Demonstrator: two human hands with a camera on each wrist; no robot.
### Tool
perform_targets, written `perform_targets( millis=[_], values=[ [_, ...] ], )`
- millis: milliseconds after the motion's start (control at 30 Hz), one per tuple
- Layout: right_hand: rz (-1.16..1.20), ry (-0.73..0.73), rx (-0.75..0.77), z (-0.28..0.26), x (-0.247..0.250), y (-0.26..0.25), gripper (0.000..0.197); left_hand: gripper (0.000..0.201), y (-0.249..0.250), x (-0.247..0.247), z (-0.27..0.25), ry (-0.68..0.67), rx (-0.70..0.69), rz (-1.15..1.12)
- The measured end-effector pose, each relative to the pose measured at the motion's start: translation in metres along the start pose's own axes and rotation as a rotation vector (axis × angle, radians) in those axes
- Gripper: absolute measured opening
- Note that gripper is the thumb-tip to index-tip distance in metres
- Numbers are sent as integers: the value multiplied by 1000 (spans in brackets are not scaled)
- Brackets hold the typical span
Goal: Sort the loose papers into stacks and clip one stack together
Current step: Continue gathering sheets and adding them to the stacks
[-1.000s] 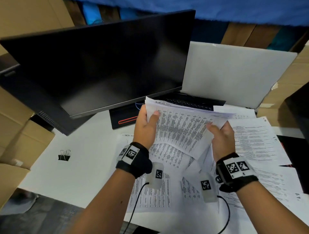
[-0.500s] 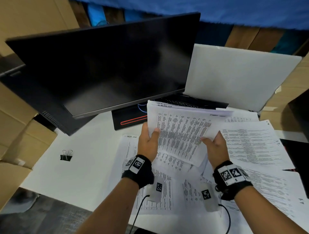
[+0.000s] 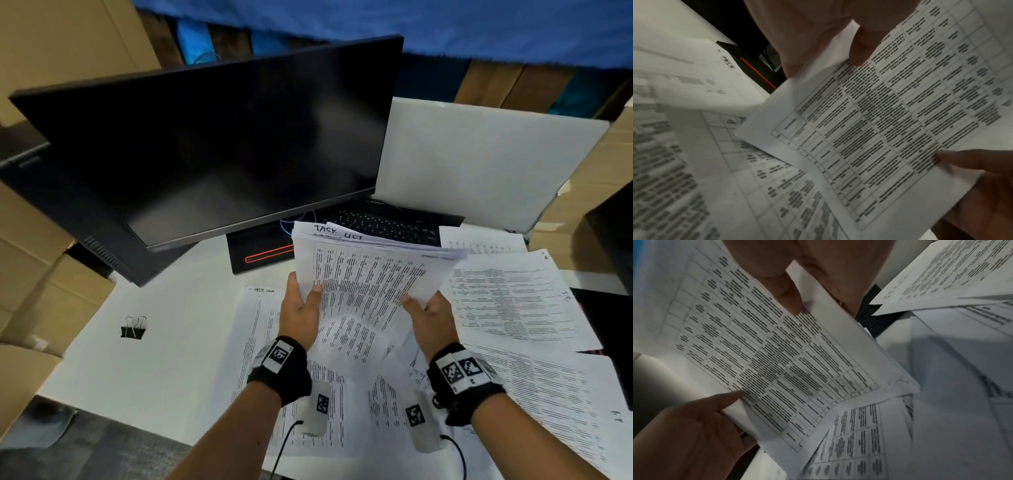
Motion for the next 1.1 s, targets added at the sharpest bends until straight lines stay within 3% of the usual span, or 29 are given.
perform_targets(
  millis=[100,200,267,333,400,633,767,1100],
  values=[
    [10,-23,29,1,3,-3,9,21,-9,16,5,-5,32,117],
    [55,-3,48,5,12,-7,26,27,-28,60,10,215,84,250],
    [68,34,52,7,22,-10,26,34,-44,96,11,344,274,404],
    [65,79,34,9,33,-8,28,44,-58,119,10,311,549,588],
    [54,100,6,11,41,-5,29,43,-63,125,9,236,672,712],
    [58,99,-56,9,48,5,31,49,-65,108,12,166,798,806],
    [47,99,-78,5,48,9,31,43,-69,94,16,132,839,855],
    [63,100,-136,6,47,15,31,51,-72,69,15,103,748,714]
  ],
)
Point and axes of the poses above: each hand's wrist, its own z-axis towards the middle knuckle, its own x-axis out of the back of the hand, y = z × x, the point moved 4 cm from there along z, towards the middle knuckle, and after that the axes turned 15 degrees about -y, right-handed, at the moved point
